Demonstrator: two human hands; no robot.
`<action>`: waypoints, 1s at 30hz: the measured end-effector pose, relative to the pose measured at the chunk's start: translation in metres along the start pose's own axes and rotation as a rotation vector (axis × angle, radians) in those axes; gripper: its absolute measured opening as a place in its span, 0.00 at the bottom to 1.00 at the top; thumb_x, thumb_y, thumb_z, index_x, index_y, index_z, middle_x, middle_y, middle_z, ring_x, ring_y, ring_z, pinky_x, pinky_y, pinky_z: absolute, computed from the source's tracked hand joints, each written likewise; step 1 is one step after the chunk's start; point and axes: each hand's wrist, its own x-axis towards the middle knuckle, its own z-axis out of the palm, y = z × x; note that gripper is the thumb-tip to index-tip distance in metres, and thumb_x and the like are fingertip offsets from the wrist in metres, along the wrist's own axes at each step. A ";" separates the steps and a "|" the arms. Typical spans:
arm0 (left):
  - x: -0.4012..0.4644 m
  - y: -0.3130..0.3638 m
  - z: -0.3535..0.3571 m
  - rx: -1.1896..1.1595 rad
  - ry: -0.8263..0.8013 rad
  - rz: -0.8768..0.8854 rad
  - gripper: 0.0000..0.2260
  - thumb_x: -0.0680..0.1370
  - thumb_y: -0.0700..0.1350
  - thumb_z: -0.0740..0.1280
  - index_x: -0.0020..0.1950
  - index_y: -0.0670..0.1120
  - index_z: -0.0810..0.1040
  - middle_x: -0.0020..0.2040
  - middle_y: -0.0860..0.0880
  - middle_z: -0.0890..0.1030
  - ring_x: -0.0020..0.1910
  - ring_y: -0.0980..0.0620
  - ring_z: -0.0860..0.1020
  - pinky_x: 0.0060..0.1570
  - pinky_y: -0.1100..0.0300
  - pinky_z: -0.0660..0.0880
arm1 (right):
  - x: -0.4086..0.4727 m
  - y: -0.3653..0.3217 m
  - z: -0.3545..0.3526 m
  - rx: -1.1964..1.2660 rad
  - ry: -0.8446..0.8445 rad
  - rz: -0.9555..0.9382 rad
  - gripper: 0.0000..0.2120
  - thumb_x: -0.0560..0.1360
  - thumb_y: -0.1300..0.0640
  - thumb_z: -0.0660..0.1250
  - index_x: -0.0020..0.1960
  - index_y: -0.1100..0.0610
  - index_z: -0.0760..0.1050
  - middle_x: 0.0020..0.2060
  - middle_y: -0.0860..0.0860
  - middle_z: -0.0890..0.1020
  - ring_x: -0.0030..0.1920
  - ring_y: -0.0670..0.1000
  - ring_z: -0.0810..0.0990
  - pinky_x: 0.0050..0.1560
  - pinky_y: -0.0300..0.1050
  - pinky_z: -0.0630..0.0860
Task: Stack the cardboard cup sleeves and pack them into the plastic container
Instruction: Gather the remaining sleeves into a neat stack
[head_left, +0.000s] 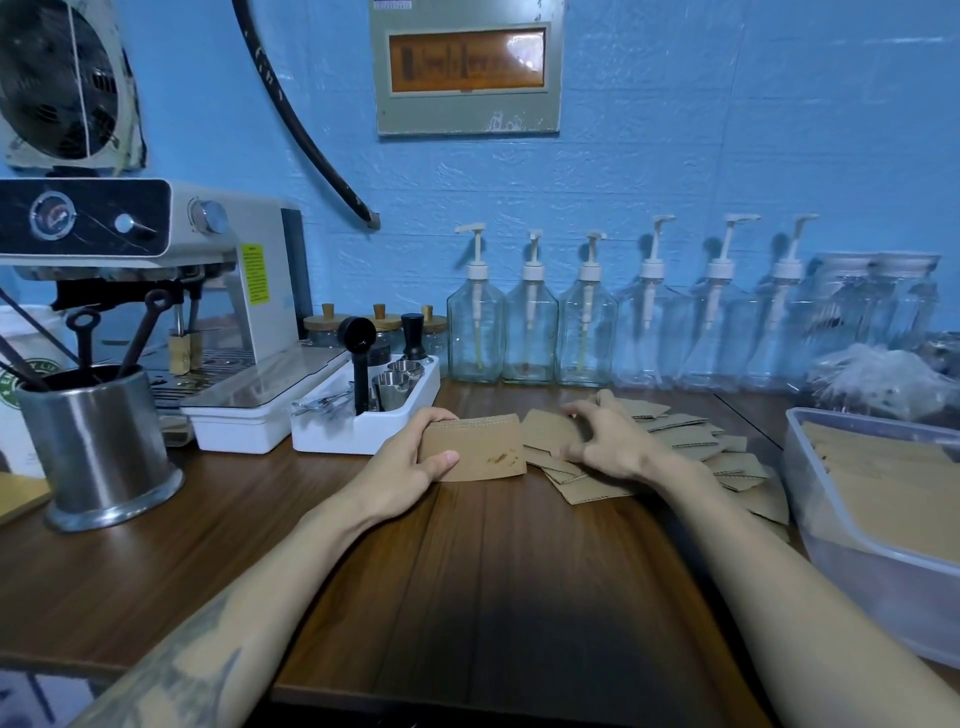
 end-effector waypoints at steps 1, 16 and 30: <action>0.000 0.000 0.000 -0.001 -0.001 -0.001 0.13 0.80 0.42 0.67 0.62 0.56 0.71 0.57 0.55 0.77 0.57 0.56 0.76 0.61 0.58 0.73 | 0.000 0.000 -0.003 0.044 0.020 -0.001 0.33 0.72 0.50 0.75 0.74 0.54 0.66 0.60 0.53 0.65 0.66 0.55 0.68 0.71 0.48 0.64; -0.002 0.002 0.000 -0.078 -0.031 -0.036 0.20 0.76 0.41 0.72 0.62 0.57 0.69 0.57 0.55 0.78 0.58 0.54 0.78 0.58 0.59 0.76 | -0.021 -0.049 -0.012 0.817 0.283 -0.126 0.13 0.75 0.65 0.70 0.47 0.47 0.82 0.48 0.47 0.83 0.50 0.49 0.80 0.47 0.39 0.77; 0.000 -0.002 0.000 -0.028 -0.005 -0.018 0.11 0.80 0.49 0.67 0.60 0.56 0.69 0.55 0.53 0.77 0.55 0.55 0.77 0.55 0.59 0.74 | -0.025 -0.066 0.028 0.427 0.208 -0.235 0.26 0.72 0.62 0.74 0.67 0.46 0.74 0.56 0.48 0.70 0.60 0.49 0.71 0.67 0.47 0.69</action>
